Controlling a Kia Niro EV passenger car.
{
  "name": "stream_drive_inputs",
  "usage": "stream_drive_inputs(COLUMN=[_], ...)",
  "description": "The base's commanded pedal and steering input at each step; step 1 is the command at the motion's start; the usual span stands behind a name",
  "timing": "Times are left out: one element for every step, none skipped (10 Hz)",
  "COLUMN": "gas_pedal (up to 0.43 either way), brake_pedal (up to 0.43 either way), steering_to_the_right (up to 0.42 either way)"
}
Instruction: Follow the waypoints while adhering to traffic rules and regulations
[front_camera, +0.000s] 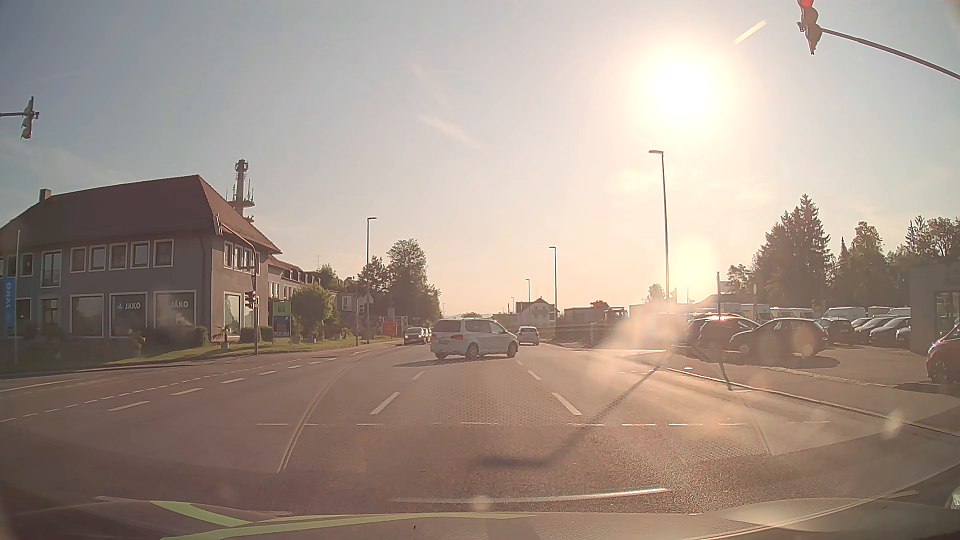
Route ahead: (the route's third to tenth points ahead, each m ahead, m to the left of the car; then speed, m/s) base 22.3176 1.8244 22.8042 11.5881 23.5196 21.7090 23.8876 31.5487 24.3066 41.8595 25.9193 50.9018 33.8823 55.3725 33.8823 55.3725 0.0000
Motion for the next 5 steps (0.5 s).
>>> stream_drive_inputs(gas_pedal=[0.0,0.0,0.0,0.0,0.0], brake_pedal=[0.305,0.305,0.311,0.311,0.311], steering_to_the_right=[0.0,0.0,0.0,0.0,0.0])
